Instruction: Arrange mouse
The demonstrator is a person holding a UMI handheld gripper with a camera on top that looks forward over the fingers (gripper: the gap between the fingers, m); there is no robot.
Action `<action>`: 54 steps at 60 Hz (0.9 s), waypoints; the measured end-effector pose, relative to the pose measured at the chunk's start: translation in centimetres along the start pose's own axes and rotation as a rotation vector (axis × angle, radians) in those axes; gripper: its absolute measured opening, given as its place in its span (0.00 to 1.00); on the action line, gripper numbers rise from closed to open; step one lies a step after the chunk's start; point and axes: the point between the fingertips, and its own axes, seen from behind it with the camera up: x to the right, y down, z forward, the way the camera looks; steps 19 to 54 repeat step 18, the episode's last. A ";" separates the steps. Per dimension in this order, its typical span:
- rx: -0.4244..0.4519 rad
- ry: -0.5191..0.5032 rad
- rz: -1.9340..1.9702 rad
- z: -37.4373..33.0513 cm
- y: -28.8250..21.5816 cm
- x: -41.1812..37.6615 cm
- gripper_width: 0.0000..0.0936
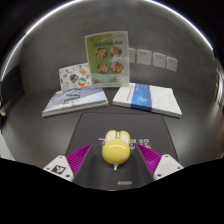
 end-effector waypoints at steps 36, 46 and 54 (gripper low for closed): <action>0.037 -0.047 0.065 -9.3 1.9 3.3 0.90; 0.037 -0.047 0.065 -9.3 1.9 3.3 0.90; 0.037 -0.047 0.065 -9.3 1.9 3.3 0.90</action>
